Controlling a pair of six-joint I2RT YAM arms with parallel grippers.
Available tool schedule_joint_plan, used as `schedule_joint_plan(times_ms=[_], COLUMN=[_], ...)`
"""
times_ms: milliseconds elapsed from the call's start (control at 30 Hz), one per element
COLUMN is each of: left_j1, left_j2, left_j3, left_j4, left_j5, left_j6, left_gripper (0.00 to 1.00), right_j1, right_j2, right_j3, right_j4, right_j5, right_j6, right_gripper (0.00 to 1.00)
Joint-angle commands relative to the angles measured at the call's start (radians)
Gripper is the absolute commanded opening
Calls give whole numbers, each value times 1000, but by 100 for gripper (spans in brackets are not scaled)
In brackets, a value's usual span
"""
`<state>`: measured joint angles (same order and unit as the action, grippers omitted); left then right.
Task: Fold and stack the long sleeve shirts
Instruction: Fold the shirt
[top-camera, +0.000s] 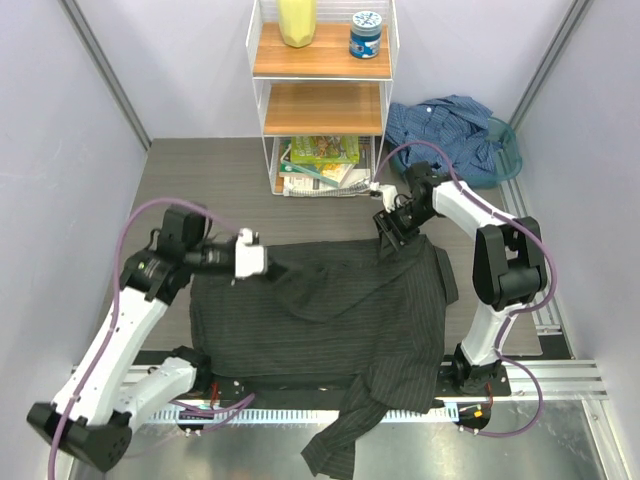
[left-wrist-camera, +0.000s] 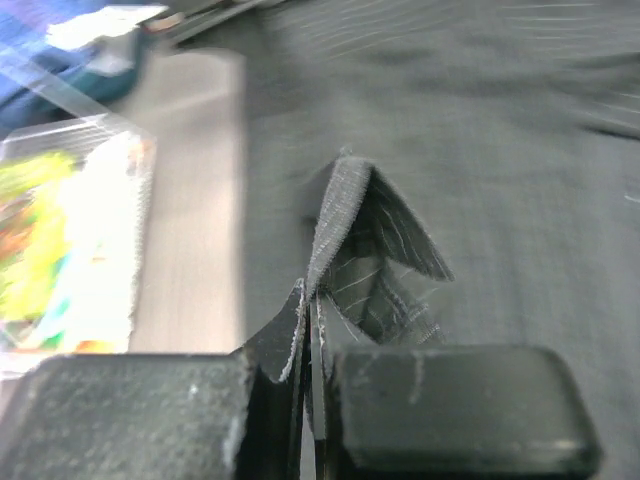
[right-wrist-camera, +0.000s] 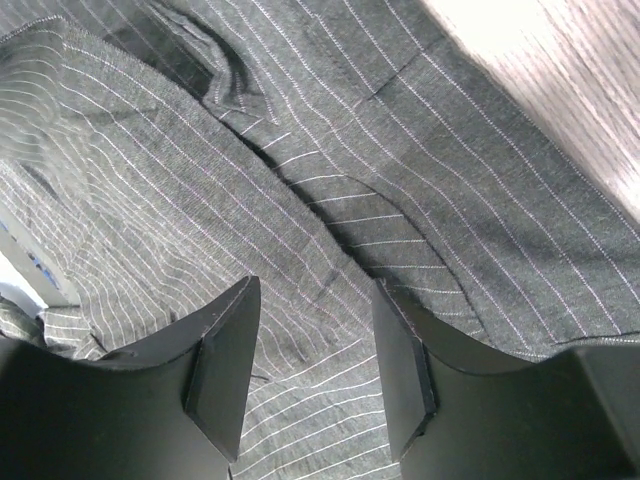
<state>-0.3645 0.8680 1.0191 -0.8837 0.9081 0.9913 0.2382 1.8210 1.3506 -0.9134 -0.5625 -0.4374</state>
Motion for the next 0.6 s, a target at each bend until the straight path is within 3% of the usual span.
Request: schedule_joint_plan(times_ms=[0, 167, 267, 433, 567], left_j1=[-5, 64, 71, 116, 179], left_j2=[86, 37, 31, -9, -11], left_j3=[84, 12, -2, -157, -249], left_j4=[372, 548, 470, 376, 348], left_j5=[-240, -321, -443, -638, -679], left_j6=[-270, -370, -382, -332, -359], left_gripper=[0, 0, 0, 0, 0], right_j1=[-25, -65, -68, -68, -65], right_j2=[23, 38, 34, 21, 21], right_j3=[62, 107, 98, 76, 67], right_j4=[15, -8, -12, -10, -15], right_j5=[13, -2, 4, 7, 4], right_j6=[29, 37, 29, 20, 14], right_gripper=[54, 53, 53, 52, 51])
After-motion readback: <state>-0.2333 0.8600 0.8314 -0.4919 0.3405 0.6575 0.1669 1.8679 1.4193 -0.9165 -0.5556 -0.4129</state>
